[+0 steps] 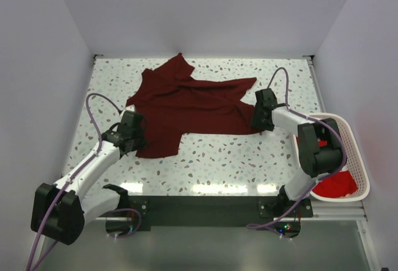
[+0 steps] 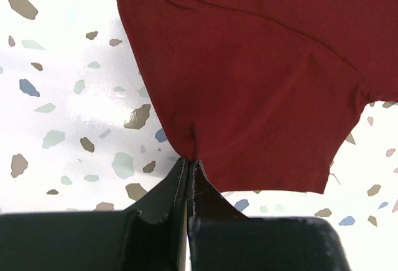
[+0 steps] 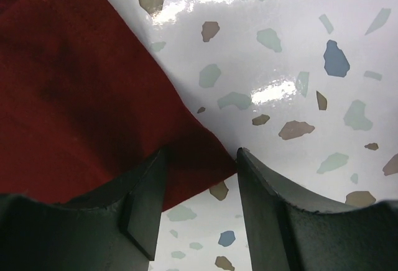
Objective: Fold and stack the t-shirts
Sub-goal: Flatten the tshirt out
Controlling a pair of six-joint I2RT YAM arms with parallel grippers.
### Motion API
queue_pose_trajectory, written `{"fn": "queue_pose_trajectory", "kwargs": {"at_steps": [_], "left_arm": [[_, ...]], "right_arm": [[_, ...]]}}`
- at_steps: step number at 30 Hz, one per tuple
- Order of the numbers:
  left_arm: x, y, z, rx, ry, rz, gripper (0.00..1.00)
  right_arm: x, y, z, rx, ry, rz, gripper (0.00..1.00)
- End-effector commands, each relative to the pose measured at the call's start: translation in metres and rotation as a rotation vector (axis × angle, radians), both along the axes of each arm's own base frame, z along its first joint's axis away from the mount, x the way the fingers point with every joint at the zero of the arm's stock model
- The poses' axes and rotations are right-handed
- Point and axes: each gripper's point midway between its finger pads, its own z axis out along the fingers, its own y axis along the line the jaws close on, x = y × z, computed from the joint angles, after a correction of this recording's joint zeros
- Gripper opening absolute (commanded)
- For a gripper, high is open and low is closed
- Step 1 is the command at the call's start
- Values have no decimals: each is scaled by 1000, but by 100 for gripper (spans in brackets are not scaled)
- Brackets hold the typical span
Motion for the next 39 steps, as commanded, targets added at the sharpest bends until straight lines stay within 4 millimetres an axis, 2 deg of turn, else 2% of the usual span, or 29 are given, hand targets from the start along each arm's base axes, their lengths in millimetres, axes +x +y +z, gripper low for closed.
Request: {"fn": "queue_pose_trajectory", "kwargs": {"at_steps": [1, 7, 11, 13, 14, 15, 17, 19, 20, 21, 22, 24, 25, 26, 27, 28, 29, 31, 32, 33, 34, 35, 36, 37, 38, 39], "left_arm": [[9, -5, 7, -27, -52, -6, 0], [9, -7, 8, -37, -59, -13, 0], [9, -7, 8, -39, -60, -15, 0], [9, -7, 8, -37, -59, -14, 0], [9, -6, 8, -36, -60, -12, 0], [9, -6, 8, -34, -63, -13, 0], [10, -4, 9, -29, -64, -2, 0], [13, -1, 11, -29, -68, 7, 0], [21, 2, 16, -46, -74, 22, 0], [28, 3, 21, -59, -88, 27, 0], [35, 6, 26, -62, -98, 27, 0], [64, 20, 51, -82, -140, 69, 0], [75, 26, 61, -74, -151, 78, 0], [101, 37, 92, -78, -209, 110, 0], [111, 43, 107, -77, -228, 124, 0], [123, 48, 125, -79, -255, 137, 0], [146, 56, 170, -88, -344, 157, 0], [159, 60, 213, -89, -406, 167, 0], [170, 74, 262, -75, -507, 205, 0], [172, 77, 284, -69, -547, 215, 0], [169, 81, 303, -60, -574, 225, 0], [164, 86, 350, -50, -679, 246, 0], [158, 89, 370, -41, -723, 255, 0], [150, 91, 392, -26, -777, 252, 0], [129, 95, 429, -13, -877, 264, 0], [116, 98, 448, 0, -931, 274, 0]], "right_arm": [[4, -5, -4, -13, -5, -55, 52], [-20, -9, -15, -15, 44, -72, 51], [-36, -10, -24, -14, 86, -77, 43], [-39, -9, -24, -5, 85, -72, 35], [-41, -10, -24, -3, 85, -71, 23], [-42, -10, -24, -5, 85, -70, 18], [-40, -10, -17, -6, 67, -67, 7], [-38, -10, -8, -8, 60, -59, 1], [-27, -8, 8, 2, 18, -57, 0], [-26, -9, 16, -5, 17, -53, 0], [-8, -6, 38, -2, -36, -44, 0], [5, -5, 70, -5, -86, -37, 0], [25, -2, 104, 4, -163, -28, 0], [34, -1, 123, 4, -198, -24, 0], [37, -1, 140, 3, -217, -19, 0], [55, 2, 182, 13, -307, -12, 0], [61, 3, 203, 17, -347, -10, 0], [66, 3, 244, 13, -405, 15, 0], [72, 5, 290, 28, -505, 23, 0], [70, 5, 309, 31, -533, 35, 0], [66, 5, 352, 33, -626, 58, 0], [61, 4, 371, 34, -668, 68, 0], [55, 4, 390, 39, -711, 86, 0], [39, 1, 419, 31, -780, 111, 0], [28, -1, 441, 26, -834, 125, 0], [17, -4, 458, 19, -882, 137, 0]]}}
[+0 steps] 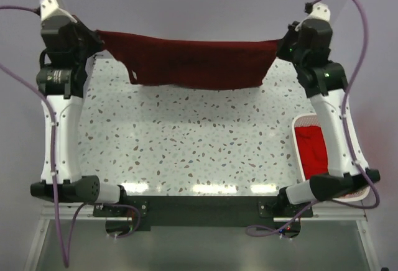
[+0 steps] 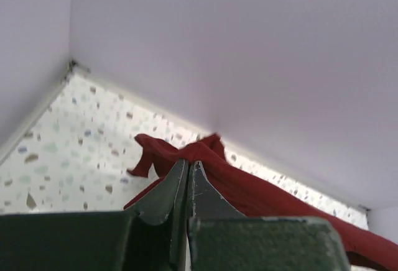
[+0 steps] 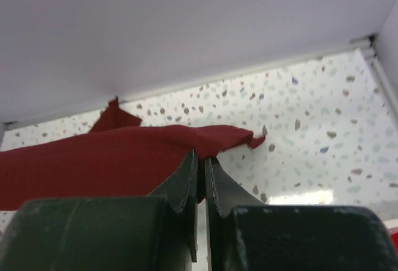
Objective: Fold and stack the t-shirts
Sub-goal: Flatten the tshirt out
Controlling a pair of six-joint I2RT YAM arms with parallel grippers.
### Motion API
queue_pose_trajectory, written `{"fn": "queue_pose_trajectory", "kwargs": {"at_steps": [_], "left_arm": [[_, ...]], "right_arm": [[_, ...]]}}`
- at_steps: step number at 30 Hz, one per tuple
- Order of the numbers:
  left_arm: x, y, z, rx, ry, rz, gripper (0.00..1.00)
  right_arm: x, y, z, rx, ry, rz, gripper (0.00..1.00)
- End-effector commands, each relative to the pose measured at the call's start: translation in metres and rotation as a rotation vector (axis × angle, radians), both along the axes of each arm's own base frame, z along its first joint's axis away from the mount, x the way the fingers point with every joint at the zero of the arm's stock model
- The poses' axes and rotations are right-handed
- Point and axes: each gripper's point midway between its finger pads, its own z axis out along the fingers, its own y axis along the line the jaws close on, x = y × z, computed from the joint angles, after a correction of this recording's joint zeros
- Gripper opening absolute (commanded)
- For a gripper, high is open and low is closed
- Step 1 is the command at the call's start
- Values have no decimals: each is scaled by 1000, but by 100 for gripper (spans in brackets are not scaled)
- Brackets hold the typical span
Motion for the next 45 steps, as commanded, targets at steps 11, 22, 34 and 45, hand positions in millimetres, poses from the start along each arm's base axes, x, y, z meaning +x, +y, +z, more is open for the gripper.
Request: {"fn": "queue_pose_trajectory", "kwargs": {"at_steps": [11, 22, 34, 45], "left_arm": [[-263, 57, 220, 193, -699, 362, 0], [-185, 29, 195, 290, -575, 156, 0], [74, -23, -129, 164, 85, -261, 0], [163, -37, -316, 12, 390, -341, 0]], "right_arm": [[-199, -65, 168, -179, -496, -36, 0], [-182, -54, 146, -245, -436, 35, 0], [-15, -22, -112, -278, 4, 50, 0], [102, -7, -288, -246, 266, 89, 0]]}}
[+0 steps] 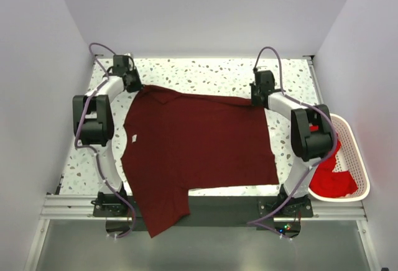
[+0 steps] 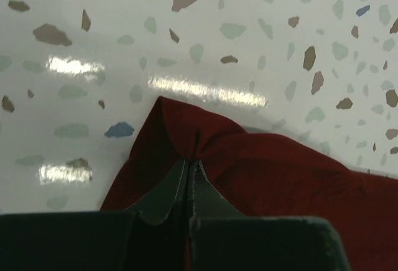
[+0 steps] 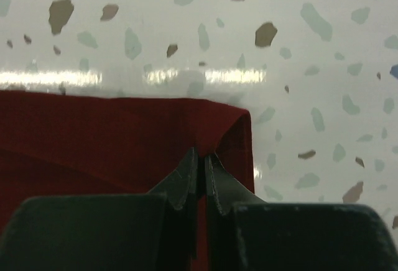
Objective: Fold and stack the t-shirts
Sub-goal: Flatten the tshirt out, then fold the tshirt
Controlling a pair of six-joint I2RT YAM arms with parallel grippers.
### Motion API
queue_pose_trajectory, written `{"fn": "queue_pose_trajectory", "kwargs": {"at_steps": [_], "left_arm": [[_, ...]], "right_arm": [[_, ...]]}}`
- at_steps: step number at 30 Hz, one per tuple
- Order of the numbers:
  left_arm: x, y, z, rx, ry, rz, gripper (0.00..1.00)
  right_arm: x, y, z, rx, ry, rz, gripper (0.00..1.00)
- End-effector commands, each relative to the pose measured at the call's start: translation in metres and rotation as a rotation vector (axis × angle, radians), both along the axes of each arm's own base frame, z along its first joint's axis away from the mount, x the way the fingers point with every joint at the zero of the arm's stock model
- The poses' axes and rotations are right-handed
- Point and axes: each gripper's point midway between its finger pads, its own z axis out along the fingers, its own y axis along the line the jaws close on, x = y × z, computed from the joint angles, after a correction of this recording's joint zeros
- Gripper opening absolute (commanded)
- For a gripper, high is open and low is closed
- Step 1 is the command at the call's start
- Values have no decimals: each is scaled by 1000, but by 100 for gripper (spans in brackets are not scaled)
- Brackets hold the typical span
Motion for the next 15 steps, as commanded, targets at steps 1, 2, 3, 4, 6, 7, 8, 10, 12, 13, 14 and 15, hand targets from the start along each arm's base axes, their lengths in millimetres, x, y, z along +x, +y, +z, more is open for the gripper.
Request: {"fn": "queue_pose_trajectory", "kwargs": {"at_steps": [1, 2, 3, 4, 6, 7, 8, 10, 12, 13, 14, 15], "left_arm": [[57, -5, 46, -63, -184, -18, 0], [59, -6, 41, -70, -166, -18, 0], [70, -6, 52, -76, -189, -20, 0], [74, -8, 37, -87, -162, -24, 0], [82, -11, 43, -117, -160, -22, 0], [83, -15, 38, -141, -145, -33, 0], [81, -17, 37, -150, -127, -32, 0], [77, -18, 46, -166, -124, -24, 0], [66, -16, 57, -176, -107, -7, 0], [62, -14, 62, -176, -102, 8, 0], [56, -13, 65, -184, -90, 19, 0], [46, -11, 74, -187, -91, 27, 0]], "right_arm": [[68, -5, 45, 68, -206, -39, 0], [70, -8, 38, 67, -177, -43, 0], [82, -15, 46, 77, -197, -58, 0], [85, -14, 30, 84, -159, -48, 0], [100, -19, 37, 98, -171, -55, 0], [103, -19, 28, 103, -150, -49, 0], [103, -20, 27, 103, -130, -50, 0], [108, -22, 37, 96, -139, -50, 0], [103, -27, 42, 86, -127, -71, 0], [101, -29, 45, 85, -126, -76, 0], [96, -30, 50, 85, -119, -81, 0], [92, -31, 51, 86, -113, -84, 0]]}}
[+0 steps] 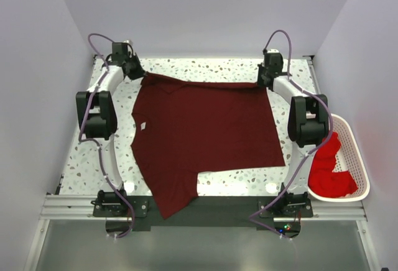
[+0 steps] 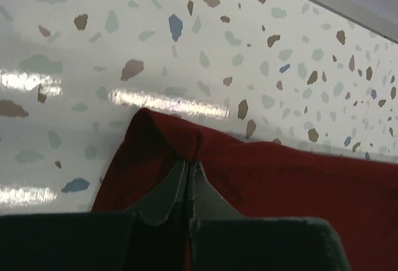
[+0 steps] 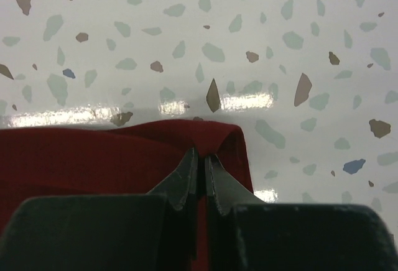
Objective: Fold and stack the t-shirts
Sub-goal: Fold the tshirt
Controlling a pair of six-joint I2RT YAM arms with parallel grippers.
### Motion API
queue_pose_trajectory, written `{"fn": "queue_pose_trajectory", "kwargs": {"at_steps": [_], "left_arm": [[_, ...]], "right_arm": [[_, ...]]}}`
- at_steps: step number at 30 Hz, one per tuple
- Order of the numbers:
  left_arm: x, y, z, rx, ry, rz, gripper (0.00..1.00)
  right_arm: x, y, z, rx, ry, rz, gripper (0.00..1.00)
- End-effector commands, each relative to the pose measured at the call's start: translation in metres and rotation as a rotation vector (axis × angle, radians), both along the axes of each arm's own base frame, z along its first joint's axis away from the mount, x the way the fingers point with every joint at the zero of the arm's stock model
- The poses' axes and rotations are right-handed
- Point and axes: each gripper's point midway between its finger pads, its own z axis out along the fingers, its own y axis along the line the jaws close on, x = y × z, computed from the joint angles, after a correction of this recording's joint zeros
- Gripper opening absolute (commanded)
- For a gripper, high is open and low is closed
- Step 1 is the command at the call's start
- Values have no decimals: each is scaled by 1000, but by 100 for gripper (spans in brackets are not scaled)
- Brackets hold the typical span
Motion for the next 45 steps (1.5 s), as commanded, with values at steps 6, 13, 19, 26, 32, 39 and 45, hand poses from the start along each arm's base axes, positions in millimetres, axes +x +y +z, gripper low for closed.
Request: {"fn": "queue_pose_trajectory", "kwargs": {"at_steps": [6, 13, 19, 26, 32, 39, 45], "left_arm": [[-60, 8, 70, -37, 14, 54, 0], [-114, -1, 78, -82, 77, 49, 0], [-153, -10, 67, -125, 128, 44, 0], [-190, -18, 56, -172, 151, 53, 0], [-210, -21, 38, -188, 187, 47, 0], [-226, -25, 6, -203, 247, 46, 0], [-235, -29, 2, -212, 254, 15, 0]], "right_arm": [[-31, -5, 39, 9, 14, -30, 0], [-56, -17, 48, -33, 61, -75, 0], [-81, -33, 53, -85, 94, -135, 0], [-97, -40, 43, -110, 117, -170, 0], [-105, -41, 15, -114, 168, -185, 0], [-105, -43, -17, -128, 225, -201, 0], [-104, -43, -32, -122, 244, -218, 6]]}}
